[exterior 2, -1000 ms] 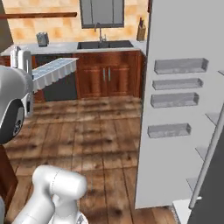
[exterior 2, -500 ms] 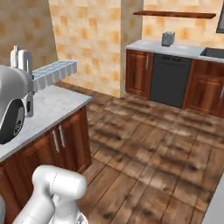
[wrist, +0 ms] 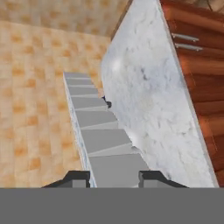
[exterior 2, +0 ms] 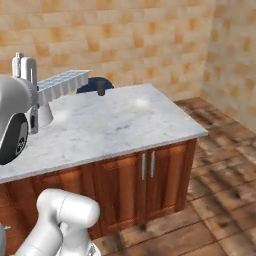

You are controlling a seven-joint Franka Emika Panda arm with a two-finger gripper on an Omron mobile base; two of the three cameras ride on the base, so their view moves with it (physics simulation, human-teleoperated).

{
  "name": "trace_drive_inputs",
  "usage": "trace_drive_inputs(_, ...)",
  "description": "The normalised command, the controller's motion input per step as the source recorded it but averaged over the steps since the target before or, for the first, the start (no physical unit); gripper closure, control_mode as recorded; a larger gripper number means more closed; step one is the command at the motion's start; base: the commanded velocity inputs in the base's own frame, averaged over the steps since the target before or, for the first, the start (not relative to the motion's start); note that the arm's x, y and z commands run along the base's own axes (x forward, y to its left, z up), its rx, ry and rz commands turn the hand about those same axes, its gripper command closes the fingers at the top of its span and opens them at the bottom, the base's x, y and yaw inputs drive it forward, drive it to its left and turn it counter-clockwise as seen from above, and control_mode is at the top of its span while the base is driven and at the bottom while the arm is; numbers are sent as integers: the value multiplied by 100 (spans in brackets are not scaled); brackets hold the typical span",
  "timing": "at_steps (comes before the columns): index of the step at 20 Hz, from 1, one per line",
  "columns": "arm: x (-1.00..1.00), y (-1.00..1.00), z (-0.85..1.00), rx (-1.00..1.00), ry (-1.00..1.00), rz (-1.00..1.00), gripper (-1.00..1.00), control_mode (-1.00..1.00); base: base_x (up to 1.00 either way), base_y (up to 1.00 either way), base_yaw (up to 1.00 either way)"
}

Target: Open the freezer door, pick up the ice cube tray from the freezer, and place it on the dining counter.

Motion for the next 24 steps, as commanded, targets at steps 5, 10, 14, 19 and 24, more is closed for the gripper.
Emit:
trace_drive_inputs(5,0,0,0,0,0,0,100,100,26,-41,79)
trace_drive_inputs(10,0,0,0,0,0,0,100,100,91,-99,33)
trace_drive_inputs(14,0,0,0,0,0,0,100,100,100,-88,32)
trace_drive_inputs(19,100,-66,-68,20,0,36,100,-100,0,0,0)
trace_drive_inputs(24,100,-32,-98,10,5,36,100,-100,0,0,0)
